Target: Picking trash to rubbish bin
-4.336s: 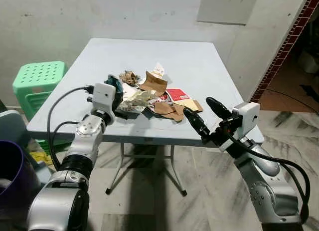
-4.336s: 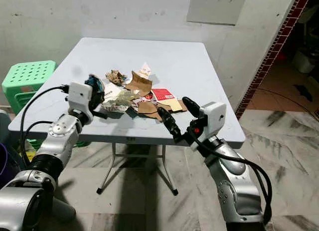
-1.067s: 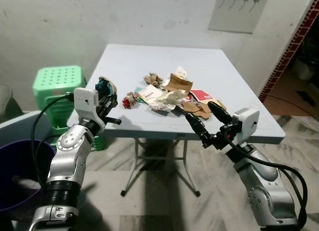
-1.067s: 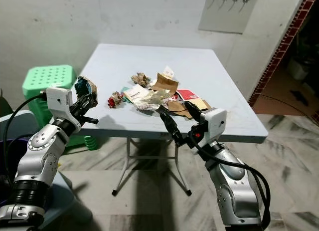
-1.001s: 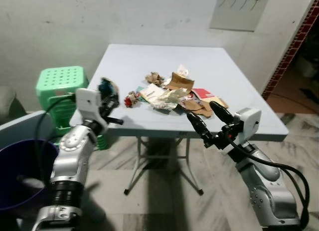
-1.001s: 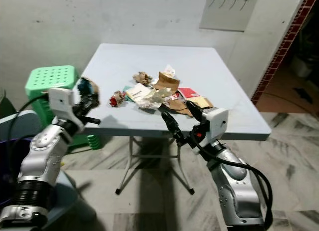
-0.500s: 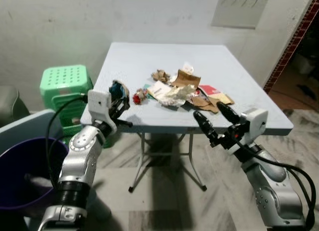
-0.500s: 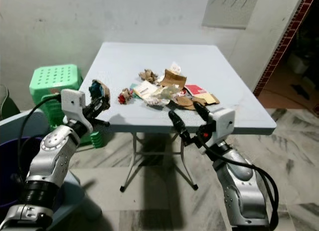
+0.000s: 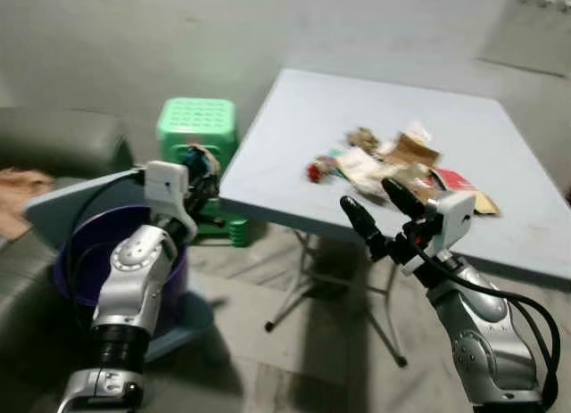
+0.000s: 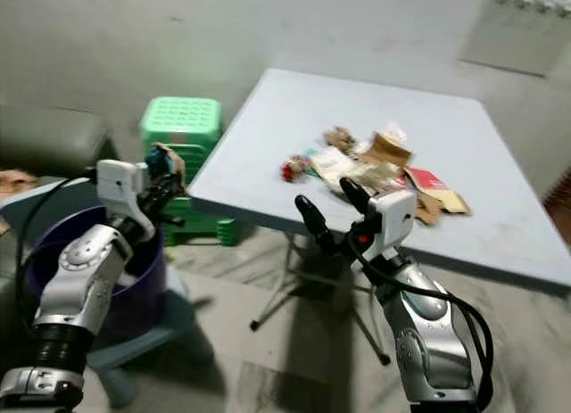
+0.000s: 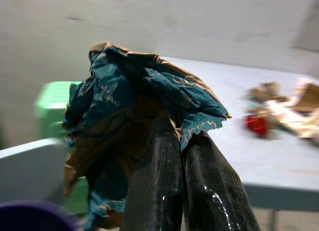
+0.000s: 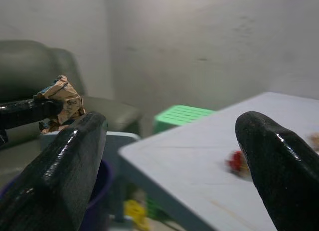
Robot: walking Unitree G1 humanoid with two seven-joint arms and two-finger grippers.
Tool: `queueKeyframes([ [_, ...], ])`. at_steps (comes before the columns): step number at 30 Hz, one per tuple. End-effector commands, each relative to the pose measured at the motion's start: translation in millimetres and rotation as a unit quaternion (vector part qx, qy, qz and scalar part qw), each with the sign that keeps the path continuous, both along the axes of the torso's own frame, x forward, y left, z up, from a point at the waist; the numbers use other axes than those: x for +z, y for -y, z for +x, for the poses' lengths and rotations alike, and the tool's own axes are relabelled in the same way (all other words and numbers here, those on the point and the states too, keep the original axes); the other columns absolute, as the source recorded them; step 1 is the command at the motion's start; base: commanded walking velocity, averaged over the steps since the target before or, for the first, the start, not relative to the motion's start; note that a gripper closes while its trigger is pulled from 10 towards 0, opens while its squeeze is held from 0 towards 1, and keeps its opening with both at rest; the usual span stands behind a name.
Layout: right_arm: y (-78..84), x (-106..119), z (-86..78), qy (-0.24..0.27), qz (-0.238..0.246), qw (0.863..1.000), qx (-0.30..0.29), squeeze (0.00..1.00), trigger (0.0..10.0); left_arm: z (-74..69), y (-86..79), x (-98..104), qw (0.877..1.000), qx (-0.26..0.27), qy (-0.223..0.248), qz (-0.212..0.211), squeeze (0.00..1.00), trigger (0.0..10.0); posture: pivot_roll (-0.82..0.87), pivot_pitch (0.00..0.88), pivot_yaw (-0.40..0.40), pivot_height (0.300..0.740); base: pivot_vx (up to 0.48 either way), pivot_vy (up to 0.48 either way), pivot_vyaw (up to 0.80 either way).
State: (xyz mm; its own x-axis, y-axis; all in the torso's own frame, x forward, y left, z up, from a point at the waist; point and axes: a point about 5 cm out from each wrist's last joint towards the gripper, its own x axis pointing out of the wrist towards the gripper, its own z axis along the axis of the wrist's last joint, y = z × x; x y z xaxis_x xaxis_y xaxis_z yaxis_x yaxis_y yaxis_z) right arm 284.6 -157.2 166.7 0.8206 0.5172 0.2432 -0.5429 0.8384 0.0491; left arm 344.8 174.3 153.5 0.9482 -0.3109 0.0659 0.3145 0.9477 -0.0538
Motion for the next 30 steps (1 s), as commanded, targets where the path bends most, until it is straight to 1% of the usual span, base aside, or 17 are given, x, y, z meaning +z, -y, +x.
queueKeyframes([
  [1,5.1,2.1,-0.7,0.002,-0.005,1.000,-0.006,0.00,10.0,0.5,8.3,1.0,1.000,-0.013,0.001,-0.001,0.00,10.0,-0.03,0.000,-0.040,0.740,0.000,0.000,0.79],
  [4,5.7,2.4,-0.7,0.001,-0.004,1.000,-0.006,0.00,10.0,0.0,7.3,-0.6,1.000,-0.006,-0.007,-0.003,0.00,10.0,-0.02,0.000,-0.042,0.740,0.000,0.000,0.79],
  [9,6.2,2.9,-0.6,0.000,-0.004,1.000,-0.006,0.00,10.0,-0.8,7.1,-1.0,1.000,-0.003,-0.007,-0.007,0.00,10.0,-0.03,0.000,-0.044,0.740,0.000,0.000,0.79],
  [17,8.5,4.4,0.2,0.001,-0.008,1.000,-0.006,0.00,10.0,-1.7,8.7,-3.5,1.000,0.004,-0.014,0.001,0.00,10.0,-0.02,0.000,-0.049,0.740,0.000,0.000,0.79],
  [19,9.3,5.1,1.3,0.004,-0.012,1.000,-0.015,0.00,10.0,-1.8,8.9,-3.9,1.000,0.003,-0.016,0.001,0.00,10.0,-0.02,0.000,-0.049,0.740,0.000,0.000,0.79],
  [21,10.9,5.4,3.2,-0.004,0.004,1.000,-0.019,0.00,10.0,-2.0,8.6,-5.8,1.000,0.005,-0.026,-0.006,0.00,10.0,-0.02,0.000,-0.049,0.740,0.000,0.000,0.00],
  [27,12.0,5.2,3.0,-0.004,0.003,1.000,-0.017,0.00,10.0,-2.0,9.2,-6.0,1.000,0.005,-0.025,-0.009,0.00,10.0,-0.02,0.000,-0.052,0.740,0.000,0.000,0.00],
  [30,11.8,5.6,2.9,-0.004,0.004,1.000,-0.014,0.00,10.0,-2.0,8.8,-4.3,1.000,0.004,-0.021,-0.016,0.00,10.0,-0.02,0.000,-0.052,0.740,0.247,0.000,0.00],
])
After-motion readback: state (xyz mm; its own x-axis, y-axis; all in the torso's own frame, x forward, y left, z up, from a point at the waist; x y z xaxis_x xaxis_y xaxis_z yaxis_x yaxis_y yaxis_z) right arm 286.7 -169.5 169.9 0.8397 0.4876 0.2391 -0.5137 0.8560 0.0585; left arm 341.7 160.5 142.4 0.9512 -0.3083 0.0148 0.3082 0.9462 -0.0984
